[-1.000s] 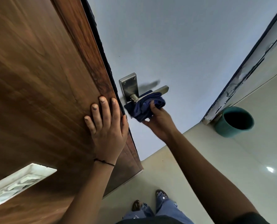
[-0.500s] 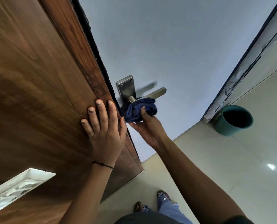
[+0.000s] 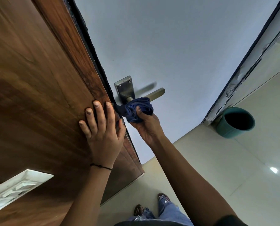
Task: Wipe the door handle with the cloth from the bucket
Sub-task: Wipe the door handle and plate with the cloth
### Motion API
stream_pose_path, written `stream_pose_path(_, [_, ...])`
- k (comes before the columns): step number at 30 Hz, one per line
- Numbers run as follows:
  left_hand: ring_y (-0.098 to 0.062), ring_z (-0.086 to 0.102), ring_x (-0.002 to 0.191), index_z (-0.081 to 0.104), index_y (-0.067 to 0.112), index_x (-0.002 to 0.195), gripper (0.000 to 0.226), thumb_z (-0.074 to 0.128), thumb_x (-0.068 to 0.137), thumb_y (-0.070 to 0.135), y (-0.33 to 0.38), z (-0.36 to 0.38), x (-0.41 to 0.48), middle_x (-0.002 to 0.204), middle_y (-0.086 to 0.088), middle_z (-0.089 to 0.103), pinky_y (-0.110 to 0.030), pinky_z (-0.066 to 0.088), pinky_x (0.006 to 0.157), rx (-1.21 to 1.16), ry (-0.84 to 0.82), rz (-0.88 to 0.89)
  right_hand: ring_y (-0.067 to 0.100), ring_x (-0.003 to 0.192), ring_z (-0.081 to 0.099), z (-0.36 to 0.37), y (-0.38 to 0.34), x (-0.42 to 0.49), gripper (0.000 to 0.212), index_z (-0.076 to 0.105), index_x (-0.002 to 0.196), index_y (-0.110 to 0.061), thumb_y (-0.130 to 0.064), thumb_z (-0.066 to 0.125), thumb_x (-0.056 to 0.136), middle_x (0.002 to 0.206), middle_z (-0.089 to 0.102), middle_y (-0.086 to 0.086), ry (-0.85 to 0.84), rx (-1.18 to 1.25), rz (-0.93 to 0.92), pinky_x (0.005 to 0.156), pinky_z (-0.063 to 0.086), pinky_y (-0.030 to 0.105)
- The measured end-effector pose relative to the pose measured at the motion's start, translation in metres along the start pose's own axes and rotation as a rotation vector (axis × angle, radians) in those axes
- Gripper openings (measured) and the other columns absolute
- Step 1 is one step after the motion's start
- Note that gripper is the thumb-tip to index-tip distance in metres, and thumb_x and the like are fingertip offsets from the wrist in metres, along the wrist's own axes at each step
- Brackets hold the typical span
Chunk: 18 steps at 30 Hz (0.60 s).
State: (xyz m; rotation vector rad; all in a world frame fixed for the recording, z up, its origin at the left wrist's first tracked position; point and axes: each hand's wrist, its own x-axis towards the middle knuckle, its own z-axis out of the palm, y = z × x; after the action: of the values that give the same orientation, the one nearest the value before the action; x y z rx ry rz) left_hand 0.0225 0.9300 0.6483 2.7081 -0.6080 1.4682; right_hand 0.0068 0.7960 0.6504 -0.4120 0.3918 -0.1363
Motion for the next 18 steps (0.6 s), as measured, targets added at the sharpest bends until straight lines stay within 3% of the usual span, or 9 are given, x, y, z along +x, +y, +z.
stream_pose_path(7, [-0.023, -0.021, 0.145, -0.003, 0.014, 0.151, 0.084, 0.050, 0.091, 0.038, 0.001, 0.001, 0.000, 0.157, -0.006, -0.023, -0.041, -0.014, 0.116, 0.014, -0.008, 0.002, 0.033, 0.095, 0.062, -0.025, -0.042, 0.029, 0.014, 0.056, 0.106, 0.002, 0.004, 0.051, 0.093, 0.111, 0.061, 0.023, 0.127, 0.065, -0.092, 0.057, 0.059, 0.032])
stream_pose_path(10, [-0.023, -0.021, 0.145, -0.004, 0.014, 0.151, 0.085, 0.051, 0.091, 0.038, 0.001, 0.002, 0.000, 0.157, -0.006, -0.023, -0.042, -0.014, 0.116, 0.019, -0.011, -0.007, 0.031, 0.088, 0.063, -0.026, -0.061, 0.030, 0.010, 0.057, 0.101, 0.002, 0.004, 0.053, 0.092, 0.101, 0.064, 0.020, 0.164, 0.054, -0.133, 0.057, 0.061, 0.034])
stream_pose_path(15, [-0.023, -0.021, 0.145, -0.003, 0.014, 0.151, 0.087, 0.053, 0.090, 0.038, 0.002, 0.002, 0.000, 0.157, -0.006, -0.022, -0.042, -0.013, 0.116, 0.021, -0.010, -0.010, 0.026, 0.077, 0.064, -0.021, -0.092, 0.030, 0.034, 0.049, 0.126, 0.004, 0.008, 0.051, 0.093, 0.092, 0.063, 0.015, 0.250, -0.001, -0.294, 0.053, 0.058, 0.032])
stream_pose_path(18, [-0.023, -0.020, 0.145, -0.003, 0.014, 0.151, 0.088, 0.054, 0.089, 0.039, 0.002, 0.002, 0.000, 0.158, -0.006, -0.022, -0.042, -0.012, 0.116, 0.028, -0.007, -0.010, 0.021, 0.067, 0.068, -0.011, -0.113, 0.025, 0.038, 0.050, 0.127, 0.000, 0.010, 0.049, 0.091, 0.078, 0.070, 0.006, 0.214, -0.152, -0.460, 0.058, 0.057, 0.034])
